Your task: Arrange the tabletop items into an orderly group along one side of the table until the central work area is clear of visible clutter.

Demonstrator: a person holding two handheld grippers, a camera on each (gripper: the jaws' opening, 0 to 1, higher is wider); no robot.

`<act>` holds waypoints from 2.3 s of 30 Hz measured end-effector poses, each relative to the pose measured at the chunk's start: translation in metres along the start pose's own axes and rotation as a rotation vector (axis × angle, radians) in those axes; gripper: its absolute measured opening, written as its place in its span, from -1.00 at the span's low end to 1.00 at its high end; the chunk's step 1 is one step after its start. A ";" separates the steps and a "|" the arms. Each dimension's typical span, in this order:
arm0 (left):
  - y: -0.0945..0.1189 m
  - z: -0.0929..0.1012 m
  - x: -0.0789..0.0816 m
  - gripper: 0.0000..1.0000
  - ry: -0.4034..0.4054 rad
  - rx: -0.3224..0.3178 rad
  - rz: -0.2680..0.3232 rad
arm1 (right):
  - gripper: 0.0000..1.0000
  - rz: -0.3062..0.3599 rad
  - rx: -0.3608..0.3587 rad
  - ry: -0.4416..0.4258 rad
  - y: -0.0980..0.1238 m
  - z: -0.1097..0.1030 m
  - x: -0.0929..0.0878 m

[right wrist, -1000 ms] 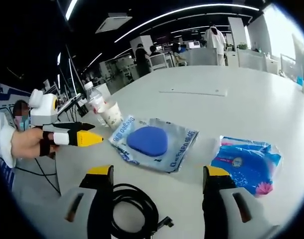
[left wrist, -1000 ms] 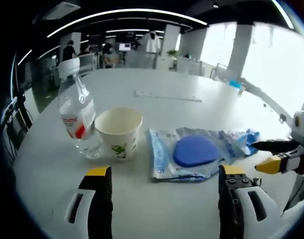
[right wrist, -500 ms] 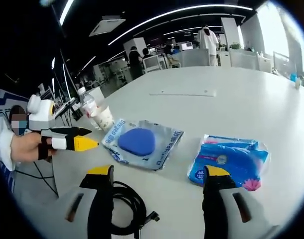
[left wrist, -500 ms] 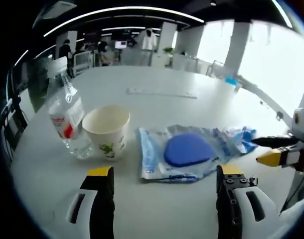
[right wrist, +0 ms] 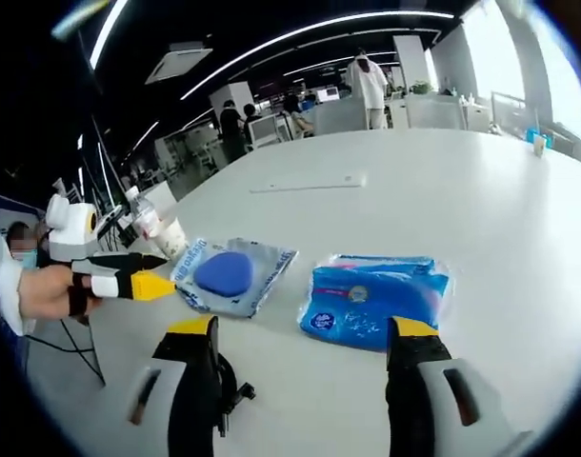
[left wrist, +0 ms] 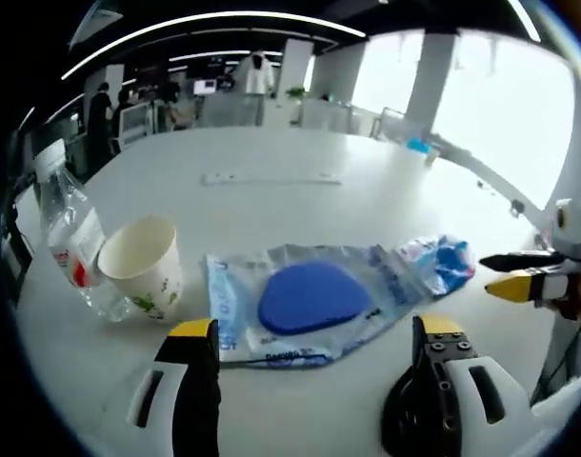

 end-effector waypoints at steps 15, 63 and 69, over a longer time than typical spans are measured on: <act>-0.012 0.028 0.006 0.55 -0.034 -0.063 -0.008 | 0.36 0.012 -0.030 -0.020 0.006 0.019 -0.001; -0.095 0.146 0.015 -0.05 -0.065 -0.218 -0.112 | -0.30 0.048 -0.146 -0.211 -0.010 0.106 0.001; -0.102 0.146 0.019 -0.19 -0.088 -0.205 -0.134 | -0.45 0.052 -0.134 -0.221 -0.017 0.104 0.008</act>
Point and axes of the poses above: the point that each gripper's makers call its tool centre point, and the gripper's own axes: y roughly backward along the fingers, z roughly to its right, x roughly out of its top, the point moved 1 cm from there along y, roughly backward along the fingers, and after that the axes turned 3 degrees about z, right-handed, at the moved point
